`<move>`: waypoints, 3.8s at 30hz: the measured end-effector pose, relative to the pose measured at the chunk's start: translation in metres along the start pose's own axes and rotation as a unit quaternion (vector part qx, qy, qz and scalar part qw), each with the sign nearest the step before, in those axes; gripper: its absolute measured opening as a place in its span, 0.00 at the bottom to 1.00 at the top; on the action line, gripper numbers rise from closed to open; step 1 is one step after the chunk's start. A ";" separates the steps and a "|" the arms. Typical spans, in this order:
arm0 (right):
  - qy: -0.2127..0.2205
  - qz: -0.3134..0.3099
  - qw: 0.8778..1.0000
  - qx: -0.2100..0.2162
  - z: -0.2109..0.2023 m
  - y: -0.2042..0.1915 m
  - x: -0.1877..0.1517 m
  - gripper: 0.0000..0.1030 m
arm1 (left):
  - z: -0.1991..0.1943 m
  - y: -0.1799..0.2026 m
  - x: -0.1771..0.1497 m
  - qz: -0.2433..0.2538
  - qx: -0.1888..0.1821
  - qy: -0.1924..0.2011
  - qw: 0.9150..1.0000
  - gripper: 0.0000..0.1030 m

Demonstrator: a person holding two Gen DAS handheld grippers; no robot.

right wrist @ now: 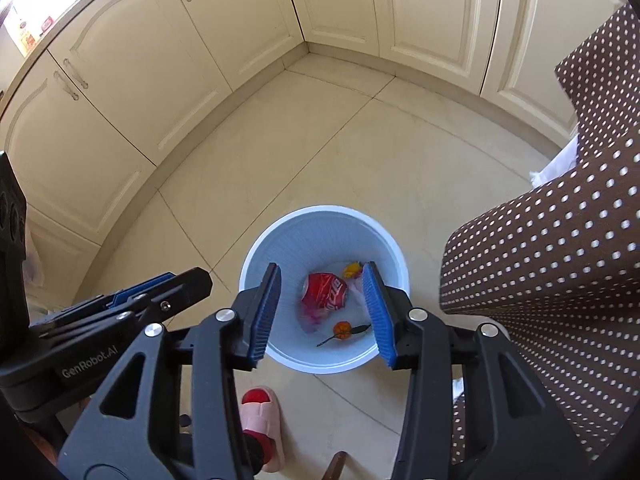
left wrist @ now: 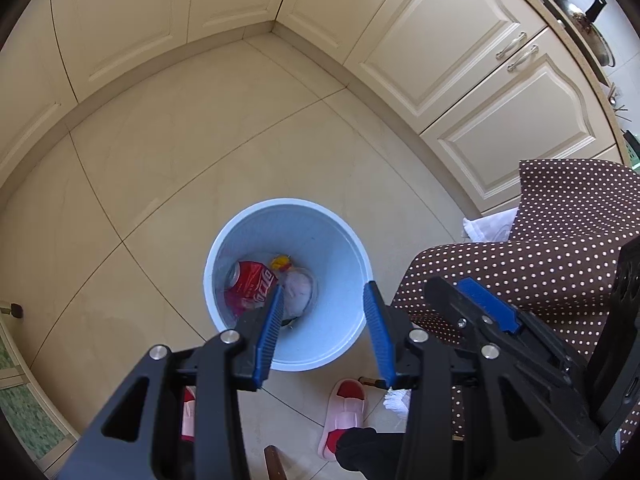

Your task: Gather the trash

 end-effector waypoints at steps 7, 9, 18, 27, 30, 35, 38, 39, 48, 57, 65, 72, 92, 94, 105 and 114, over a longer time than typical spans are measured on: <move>0.035 -0.024 0.999 -0.028 -0.056 0.006 0.008 0.41 | -0.039 0.030 -0.004 0.023 -0.029 0.027 0.999 0.40; 0.053 -0.035 0.997 -0.042 -0.082 0.008 0.014 0.41 | -0.060 0.045 -0.007 0.035 -0.045 0.042 0.998 0.40; 0.177 -0.068 0.975 -0.115 -0.257 0.029 0.029 0.43 | -0.186 0.151 -0.037 0.105 -0.127 0.128 0.978 0.46; 0.229 -0.010 0.956 -0.180 -0.395 0.123 -0.032 0.47 | -0.232 0.288 -0.126 0.211 -0.180 0.123 0.953 0.51; 0.222 0.021 0.951 -0.214 -0.425 0.171 -0.067 0.47 | -0.228 0.339 -0.169 0.256 -0.190 0.106 0.942 0.53; 0.202 0.080 0.941 -0.261 -0.460 0.249 -0.127 0.51 | -0.206 0.410 -0.235 0.338 -0.184 0.081 0.919 0.56; 0.191 0.113 0.932 -0.285 -0.475 0.293 -0.164 0.51 | -0.187 0.438 -0.270 0.396 -0.164 0.080 0.900 0.56; 0.189 0.125 0.930 -0.290 -0.479 0.307 -0.176 0.51 | -0.182 0.443 -0.275 0.408 -0.160 0.079 0.895 0.56; 0.185 0.177 0.925 -0.281 -0.484 0.363 -0.217 0.52 | -0.128 0.498 -0.319 0.471 -0.116 0.043 0.873 0.56; 0.179 0.175 0.930 -0.268 -0.478 0.383 -0.203 0.56 | -0.095 0.527 -0.324 0.492 -0.075 0.038 0.866 0.53; 0.161 0.176 0.941 -0.240 -0.460 0.387 -0.193 0.56 | -0.110 0.532 -0.318 0.483 -0.097 0.047 0.869 0.03; 0.154 0.168 0.950 -0.214 -0.444 0.383 -0.165 0.56 | -0.147 0.529 -0.284 0.423 -0.164 0.061 0.889 0.00; 0.095 0.137 0.965 -0.200 -0.371 0.342 -0.075 0.57 | -0.155 0.462 -0.182 0.298 -0.176 0.091 0.934 0.00; 0.087 0.147 0.964 -0.205 -0.364 0.347 -0.074 0.60 | -0.154 0.459 -0.180 0.296 -0.179 0.089 0.934 0.00; 0.060 0.110 0.962 -0.243 -0.355 0.347 -0.090 0.37 | -0.156 0.448 -0.184 0.293 -0.193 0.073 0.934 0.00; 0.095 0.127 0.963 -0.219 -0.375 0.338 -0.110 0.01 | -0.166 0.431 -0.197 0.284 -0.203 0.060 0.935 0.00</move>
Point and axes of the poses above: each gripper's, at about its wrist camera, not at the fingertips, and z roughly the way its jaws point, y to its right, x to its top, the point moved 10 cm from there along z, roughly the way its jaws point, and after that the axes turned 15 degrees about -z, right-handed, at the moved point
